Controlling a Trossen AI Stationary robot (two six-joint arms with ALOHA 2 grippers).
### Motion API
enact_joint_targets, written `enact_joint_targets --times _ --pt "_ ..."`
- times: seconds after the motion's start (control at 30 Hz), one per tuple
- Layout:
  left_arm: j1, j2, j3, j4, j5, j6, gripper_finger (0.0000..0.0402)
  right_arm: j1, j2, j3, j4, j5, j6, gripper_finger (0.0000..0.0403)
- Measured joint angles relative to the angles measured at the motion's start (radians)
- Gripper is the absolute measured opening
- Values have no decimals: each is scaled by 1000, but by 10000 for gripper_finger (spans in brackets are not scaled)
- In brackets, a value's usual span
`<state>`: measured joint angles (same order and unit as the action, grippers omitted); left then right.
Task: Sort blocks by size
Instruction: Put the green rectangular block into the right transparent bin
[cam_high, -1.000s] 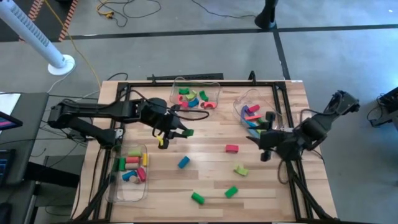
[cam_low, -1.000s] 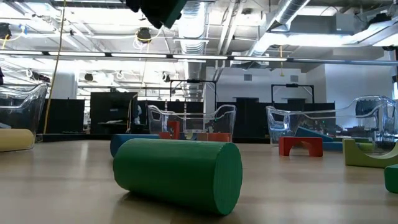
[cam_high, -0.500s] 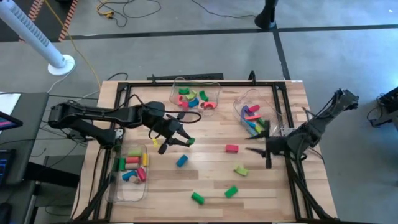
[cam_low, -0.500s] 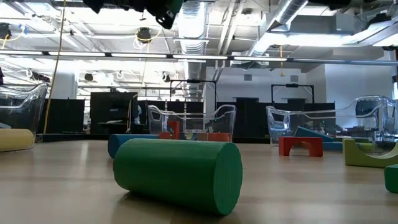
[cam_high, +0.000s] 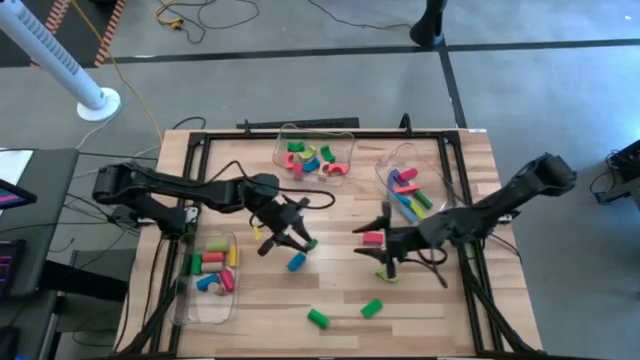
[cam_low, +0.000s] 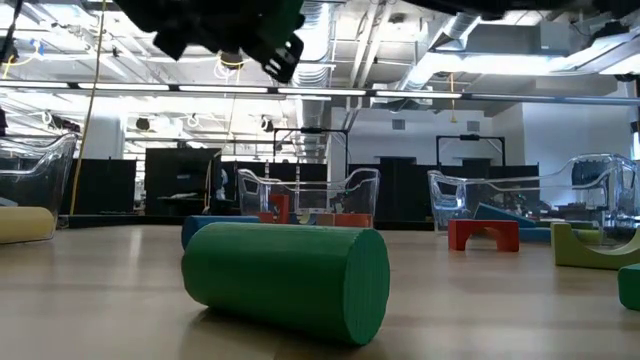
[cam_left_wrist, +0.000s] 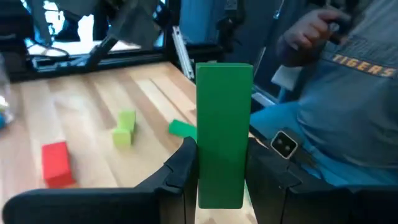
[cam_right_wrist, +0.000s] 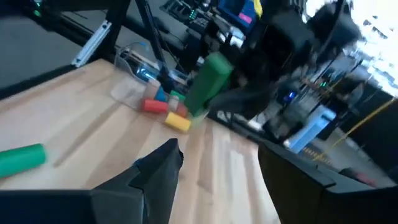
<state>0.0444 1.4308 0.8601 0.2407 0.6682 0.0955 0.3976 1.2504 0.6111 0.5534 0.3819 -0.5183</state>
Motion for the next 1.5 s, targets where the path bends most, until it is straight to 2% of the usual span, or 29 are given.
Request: enact_joint_targets --times 0.17,0.33,0.5,0.63,0.8,1.0,1.2,1.33,1.5 --pt "0 61 1 46 68 3 97 -37 120 86 16 -126 -30 249" --pt "2 95 1 64 109 1 97 -72 222 162 12 -177 -64 249" --pt "3 100 1 66 114 8 97 -111 276 214 19 -269 -59 249" --pt "3 100 1 65 114 12 97 -129 311 243 9 -301 -54 249" --pt "3 109 2 64 113 21 97 -154 375 298 9 -421 -7 249" --pt "3 107 2 64 115 27 97 -159 451 353 -4 -456 -5 249" --pt "3 108 2 36 113 31 97 -158 454 377 -7 -475 -5 244" --pt "3 108 2 31 114 33 97 -158 442 377 -19 -477 -4 223" --pt "3 108 2 28 127 42 97 -159 439 377 -26 -476 -2 175"
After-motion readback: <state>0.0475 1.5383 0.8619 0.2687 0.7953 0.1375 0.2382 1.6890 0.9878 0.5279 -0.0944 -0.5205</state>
